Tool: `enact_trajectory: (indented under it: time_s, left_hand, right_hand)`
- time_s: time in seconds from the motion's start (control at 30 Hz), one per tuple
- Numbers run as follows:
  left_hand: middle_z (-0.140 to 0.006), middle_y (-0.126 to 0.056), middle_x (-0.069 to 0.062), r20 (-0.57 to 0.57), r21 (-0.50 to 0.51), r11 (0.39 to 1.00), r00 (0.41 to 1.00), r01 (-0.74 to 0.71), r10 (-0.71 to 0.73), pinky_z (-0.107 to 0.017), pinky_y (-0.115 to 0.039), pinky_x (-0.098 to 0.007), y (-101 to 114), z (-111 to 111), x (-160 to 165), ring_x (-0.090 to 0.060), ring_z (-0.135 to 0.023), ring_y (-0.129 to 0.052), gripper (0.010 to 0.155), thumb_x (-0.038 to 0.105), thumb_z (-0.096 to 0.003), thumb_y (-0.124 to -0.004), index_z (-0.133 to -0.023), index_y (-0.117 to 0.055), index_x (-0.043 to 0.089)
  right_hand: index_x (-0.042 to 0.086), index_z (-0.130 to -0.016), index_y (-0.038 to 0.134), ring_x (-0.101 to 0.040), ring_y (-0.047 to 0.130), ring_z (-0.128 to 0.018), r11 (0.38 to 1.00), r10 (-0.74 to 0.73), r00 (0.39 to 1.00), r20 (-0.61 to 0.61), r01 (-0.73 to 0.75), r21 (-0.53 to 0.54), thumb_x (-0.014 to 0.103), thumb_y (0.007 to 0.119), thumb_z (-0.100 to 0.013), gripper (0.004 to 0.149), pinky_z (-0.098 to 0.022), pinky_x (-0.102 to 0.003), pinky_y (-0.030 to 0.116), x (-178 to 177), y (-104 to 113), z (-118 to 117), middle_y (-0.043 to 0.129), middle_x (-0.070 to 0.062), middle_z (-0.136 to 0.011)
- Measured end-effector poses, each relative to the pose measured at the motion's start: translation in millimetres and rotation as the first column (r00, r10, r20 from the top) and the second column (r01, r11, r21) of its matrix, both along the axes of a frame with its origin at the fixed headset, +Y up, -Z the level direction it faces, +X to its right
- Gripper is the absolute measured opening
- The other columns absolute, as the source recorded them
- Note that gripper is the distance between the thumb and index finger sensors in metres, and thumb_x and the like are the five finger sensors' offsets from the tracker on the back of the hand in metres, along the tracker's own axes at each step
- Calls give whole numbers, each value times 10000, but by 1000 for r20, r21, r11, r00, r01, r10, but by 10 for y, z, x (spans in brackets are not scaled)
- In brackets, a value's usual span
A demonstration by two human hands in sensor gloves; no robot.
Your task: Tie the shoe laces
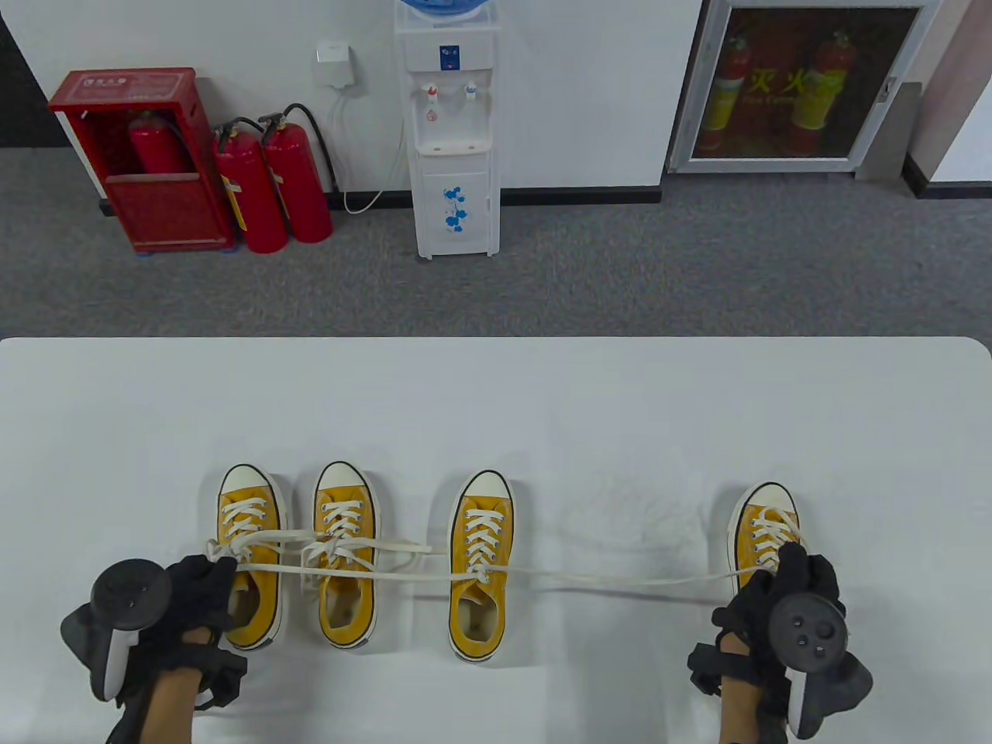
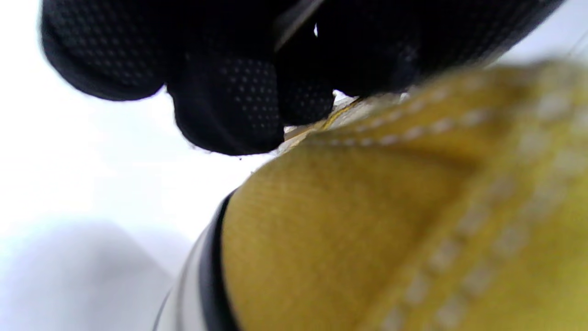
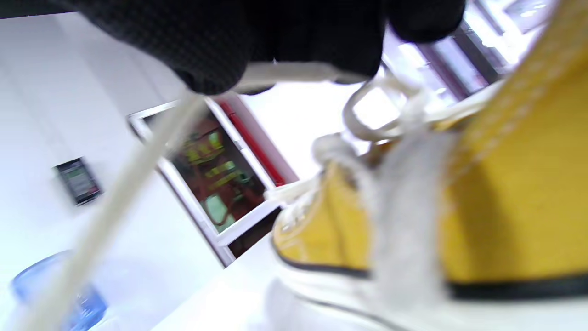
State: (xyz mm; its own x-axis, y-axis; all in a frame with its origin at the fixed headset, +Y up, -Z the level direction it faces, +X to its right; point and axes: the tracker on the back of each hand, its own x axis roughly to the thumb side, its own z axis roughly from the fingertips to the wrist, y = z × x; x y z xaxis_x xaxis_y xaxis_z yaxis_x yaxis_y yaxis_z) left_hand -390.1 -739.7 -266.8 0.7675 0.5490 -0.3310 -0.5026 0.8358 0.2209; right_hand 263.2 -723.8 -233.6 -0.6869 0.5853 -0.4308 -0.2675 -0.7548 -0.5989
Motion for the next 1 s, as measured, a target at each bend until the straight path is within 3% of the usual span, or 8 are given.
enact_trajectory:
  time_s: [0.17, 0.3, 0.5, 0.73, 1.0]
  left_hand:
    - [-730, -1006, -61, 4, 4, 1000, 1000, 10, -10, -402, -883, -522, -2, -6, 9, -254, -430, -1080, 357, 560, -470, -795, -586, -940, 255]
    - [-732, -1005, -65, 11, 16, 1000, 1000, 14, -15, -402, -882, -522, 7, -5, 30, -255, -431, -1080, 359, 561, -470, -793, -591, -938, 255]
    - [-736, -1004, -62, 24, 18, 1000, 1000, 16, -17, -406, -880, -524, 9, -10, 57, -258, -436, -1078, 365, 562, -471, -789, -596, -938, 253]
    - [-741, -1002, -64, 27, 19, 1000, 1000, 9, -10, -410, -879, -526, 13, -6, 65, -261, -441, -1077, 366, 562, -471, -788, -600, -938, 253]
    - [-746, -1000, -66, 29, 23, 1000, 1000, 0, -1, -413, -877, -529, 15, 2, 67, -267, -446, -1076, 369, 561, -471, -788, -604, -939, 252]
  right_hand:
    - [195, -986, 719, -409, 490, -1048, 988, 152, 977, -150, -152, 14, 244, 747, -460, 529, -711, -689, 368, -373, 90, -82, 487, -70, -1106]
    - [194, -990, 735, -421, 539, -1046, 987, 160, 930, -331, -162, 21, 341, 777, -468, 544, -707, -717, 341, -698, 129, -177, 527, -80, -1107]
    - [185, -1065, 593, -438, 477, -1069, 958, 23, 782, -623, -196, -211, 446, 785, -468, 679, -708, -729, 326, -1246, -18, -480, 410, -92, -1142]
    - [231, -1088, 530, -446, 389, -1087, 874, -9, 673, -740, -354, -333, 469, 785, -462, 717, -708, -740, 298, -1713, -230, -666, 277, -77, -1161]
    - [225, -1094, 487, -460, 231, -1096, 811, -157, 635, -756, -354, -466, 437, 802, -462, 737, -703, -747, 224, -2039, -431, -797, 161, -68, -1156]
